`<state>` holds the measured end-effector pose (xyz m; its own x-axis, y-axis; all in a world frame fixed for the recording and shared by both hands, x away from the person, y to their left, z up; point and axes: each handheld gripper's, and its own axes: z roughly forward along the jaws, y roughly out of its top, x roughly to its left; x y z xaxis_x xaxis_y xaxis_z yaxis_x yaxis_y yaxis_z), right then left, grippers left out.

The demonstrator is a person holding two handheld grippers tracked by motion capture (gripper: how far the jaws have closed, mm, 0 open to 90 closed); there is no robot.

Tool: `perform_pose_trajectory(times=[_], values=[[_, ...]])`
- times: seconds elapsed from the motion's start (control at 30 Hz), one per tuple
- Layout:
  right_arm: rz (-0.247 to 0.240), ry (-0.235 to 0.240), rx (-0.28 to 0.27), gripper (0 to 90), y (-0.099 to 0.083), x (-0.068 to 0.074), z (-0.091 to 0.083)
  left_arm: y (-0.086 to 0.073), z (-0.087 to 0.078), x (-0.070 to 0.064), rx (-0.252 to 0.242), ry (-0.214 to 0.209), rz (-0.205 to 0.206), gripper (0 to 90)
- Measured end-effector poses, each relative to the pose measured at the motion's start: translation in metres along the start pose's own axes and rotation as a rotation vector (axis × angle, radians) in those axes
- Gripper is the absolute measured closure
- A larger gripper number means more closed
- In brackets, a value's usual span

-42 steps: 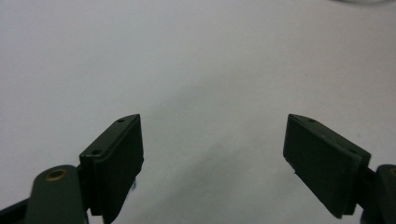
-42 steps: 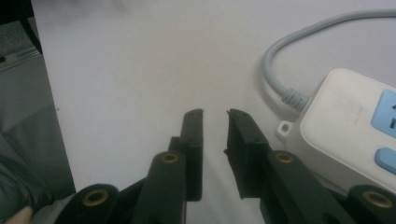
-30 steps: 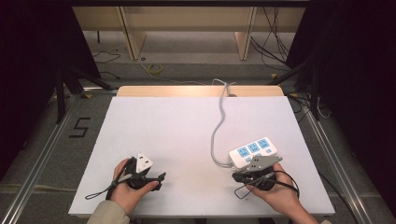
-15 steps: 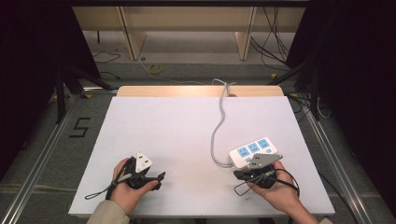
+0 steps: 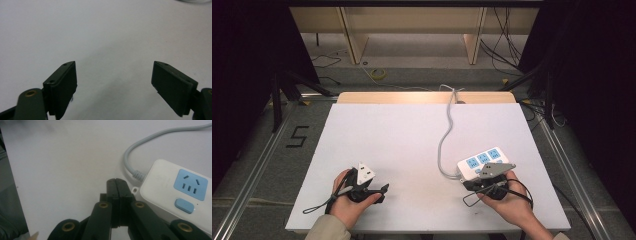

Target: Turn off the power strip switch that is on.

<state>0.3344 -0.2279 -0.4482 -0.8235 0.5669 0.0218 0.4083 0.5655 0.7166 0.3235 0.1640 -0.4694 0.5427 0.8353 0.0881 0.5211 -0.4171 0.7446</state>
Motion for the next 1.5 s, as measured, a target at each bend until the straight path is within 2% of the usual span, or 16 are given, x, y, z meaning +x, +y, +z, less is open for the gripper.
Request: perform_pose_trajectory(times=[1.5], values=[[0.022, -0.059, 0.023, 90.0, 0.004, -0.010, -0.007, 0.000, 0.000, 0.001, -0.001, 0.007, 0.005, 20.7]])
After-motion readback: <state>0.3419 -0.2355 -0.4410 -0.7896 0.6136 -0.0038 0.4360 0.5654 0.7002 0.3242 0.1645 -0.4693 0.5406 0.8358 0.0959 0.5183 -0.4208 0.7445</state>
